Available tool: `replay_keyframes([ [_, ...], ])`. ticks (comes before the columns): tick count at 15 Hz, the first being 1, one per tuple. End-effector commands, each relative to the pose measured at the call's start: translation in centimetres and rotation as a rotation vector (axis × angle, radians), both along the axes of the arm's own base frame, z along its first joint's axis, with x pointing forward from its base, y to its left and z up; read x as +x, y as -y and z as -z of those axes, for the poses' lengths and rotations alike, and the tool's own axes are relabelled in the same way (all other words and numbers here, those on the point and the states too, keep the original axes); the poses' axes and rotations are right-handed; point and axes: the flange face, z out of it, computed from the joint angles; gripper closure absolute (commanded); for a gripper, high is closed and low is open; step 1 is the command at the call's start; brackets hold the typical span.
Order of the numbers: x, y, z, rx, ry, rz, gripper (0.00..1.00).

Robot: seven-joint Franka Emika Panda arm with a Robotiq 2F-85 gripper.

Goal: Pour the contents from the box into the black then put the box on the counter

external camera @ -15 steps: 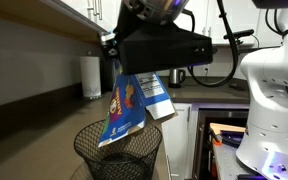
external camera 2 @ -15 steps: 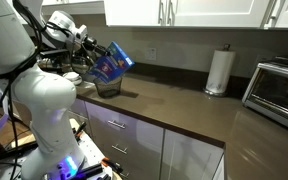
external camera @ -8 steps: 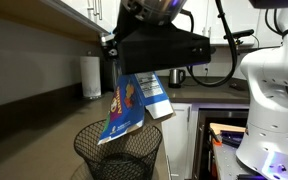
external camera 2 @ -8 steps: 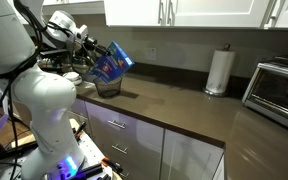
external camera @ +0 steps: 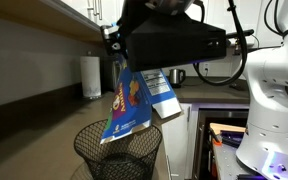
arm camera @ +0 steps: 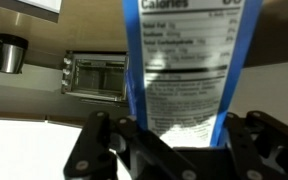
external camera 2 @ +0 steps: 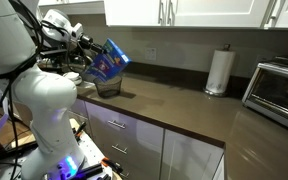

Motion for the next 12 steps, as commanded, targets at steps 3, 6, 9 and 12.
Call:
replay_keyframes([
  [3, 0.04, -0.05, 0.04, -0.001, -0.001, 0.001, 0.81],
  [6, 0.05, -0.05, 0.08, -0.002, -0.002, 0.001, 0.81],
  [9, -0.12, -0.17, 0.18, -0.004, -0.002, 0.001, 0.86],
  [12, -0.14, -0.24, 0.23, -0.009, -0.003, 0.002, 0.87],
])
